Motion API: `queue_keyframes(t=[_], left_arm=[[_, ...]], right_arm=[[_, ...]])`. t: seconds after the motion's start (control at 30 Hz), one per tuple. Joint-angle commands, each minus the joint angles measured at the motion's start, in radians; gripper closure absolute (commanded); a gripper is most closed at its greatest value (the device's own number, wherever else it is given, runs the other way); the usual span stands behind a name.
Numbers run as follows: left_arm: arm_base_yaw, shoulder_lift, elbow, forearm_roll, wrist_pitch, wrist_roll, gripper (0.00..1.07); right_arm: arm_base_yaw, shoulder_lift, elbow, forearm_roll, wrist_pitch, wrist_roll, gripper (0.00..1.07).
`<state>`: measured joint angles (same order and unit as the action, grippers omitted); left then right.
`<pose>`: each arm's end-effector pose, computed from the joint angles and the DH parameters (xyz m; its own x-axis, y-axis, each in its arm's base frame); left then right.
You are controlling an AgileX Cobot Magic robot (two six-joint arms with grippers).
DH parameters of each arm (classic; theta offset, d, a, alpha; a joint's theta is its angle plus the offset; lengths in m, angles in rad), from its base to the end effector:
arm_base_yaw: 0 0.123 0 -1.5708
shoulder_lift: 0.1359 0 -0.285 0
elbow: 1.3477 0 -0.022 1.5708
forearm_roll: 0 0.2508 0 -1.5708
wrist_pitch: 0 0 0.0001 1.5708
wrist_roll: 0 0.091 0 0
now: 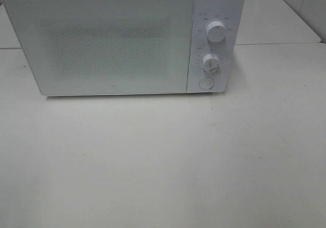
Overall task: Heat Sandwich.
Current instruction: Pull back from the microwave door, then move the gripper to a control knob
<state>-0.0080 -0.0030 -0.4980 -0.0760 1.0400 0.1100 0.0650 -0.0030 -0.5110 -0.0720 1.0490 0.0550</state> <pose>-0.0044 -0.0059 0.2786 -0.4295 0.0747 -0.8999 0.0979 0.9946 0.0358 -0.0059 -0.0061 0.2814 -0.4312 -0.0090 -0.9022 -0.0005 1.0000 -0.0097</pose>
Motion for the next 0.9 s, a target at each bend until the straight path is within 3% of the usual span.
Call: queue_keyframes(t=[0.03, 0.9], left_arm=[[-0.003, -0.027, 0.003, -0.008, -0.002, -0.008, 0.09], [-0.003, -0.027, 0.003, -0.008, -0.002, -0.008, 0.09]], right_arm=[[-0.006, -0.018, 0.005, 0.003, -0.011, -0.003, 0.32], [-0.006, -0.018, 0.005, 0.003, -0.011, -0.003, 0.32]])
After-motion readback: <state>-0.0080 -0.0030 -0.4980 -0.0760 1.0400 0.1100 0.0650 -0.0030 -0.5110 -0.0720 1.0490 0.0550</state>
